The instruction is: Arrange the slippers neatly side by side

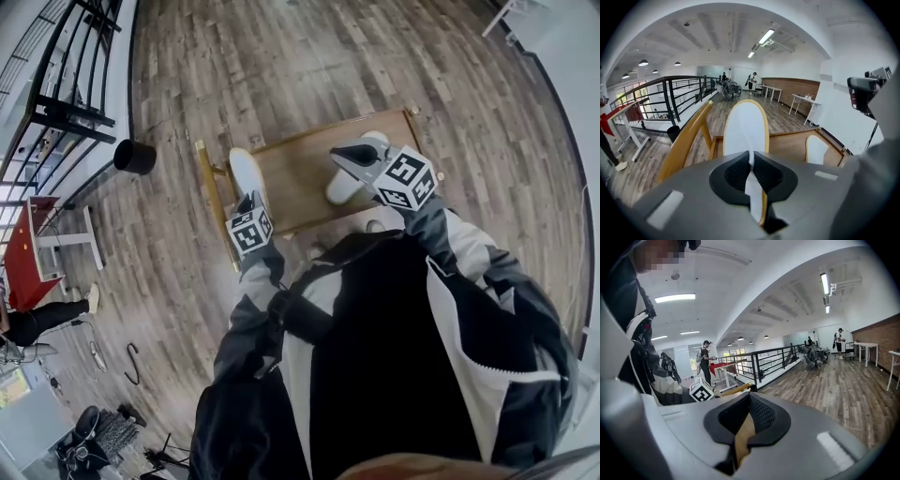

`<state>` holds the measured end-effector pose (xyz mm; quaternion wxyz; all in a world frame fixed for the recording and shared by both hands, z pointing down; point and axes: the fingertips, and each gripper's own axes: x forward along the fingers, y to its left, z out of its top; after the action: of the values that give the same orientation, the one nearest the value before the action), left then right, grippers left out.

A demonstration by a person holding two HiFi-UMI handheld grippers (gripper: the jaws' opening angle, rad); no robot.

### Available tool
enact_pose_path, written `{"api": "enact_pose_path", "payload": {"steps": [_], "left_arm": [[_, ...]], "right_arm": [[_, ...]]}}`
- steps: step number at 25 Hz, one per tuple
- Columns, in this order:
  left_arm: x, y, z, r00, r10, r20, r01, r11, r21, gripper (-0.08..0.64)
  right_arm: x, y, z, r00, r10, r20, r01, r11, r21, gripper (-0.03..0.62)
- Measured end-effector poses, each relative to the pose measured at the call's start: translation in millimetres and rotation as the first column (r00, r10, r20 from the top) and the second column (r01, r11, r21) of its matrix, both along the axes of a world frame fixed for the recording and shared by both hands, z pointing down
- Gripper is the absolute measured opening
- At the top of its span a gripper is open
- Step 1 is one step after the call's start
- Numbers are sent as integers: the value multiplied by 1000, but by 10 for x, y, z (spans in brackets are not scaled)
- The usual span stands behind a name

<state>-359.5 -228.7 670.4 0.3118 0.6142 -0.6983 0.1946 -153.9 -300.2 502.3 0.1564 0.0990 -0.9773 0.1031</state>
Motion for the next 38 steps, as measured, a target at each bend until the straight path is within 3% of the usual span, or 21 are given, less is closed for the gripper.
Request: {"api": "enact_pose_path", "payload": {"steps": [7,19,25,30,38], "left_arm": [[-208,-58,386,998,-51,-40,48,997,-68,28],[-191,-97,847,999,-5,-53,-4,984,-181,28],[-186,-168,915,997,1,-80,-15,984,-177,32],[-197,-241,903,996,-2,-86,-15,981,-194,157],[-177,-307,778,997,7,-77,-21,984,-176,227]], "right_arm": [[163,-4,49,999,26,-40,-25,999,26,5],[419,68,119,992,84,-95,-80,996,48,5],[450,118,162,990,95,-105,-90,994,54,5],[425,119,142,990,85,-115,-79,995,59,5],[354,107,144,992,62,-113,-55,997,58,5]]}}
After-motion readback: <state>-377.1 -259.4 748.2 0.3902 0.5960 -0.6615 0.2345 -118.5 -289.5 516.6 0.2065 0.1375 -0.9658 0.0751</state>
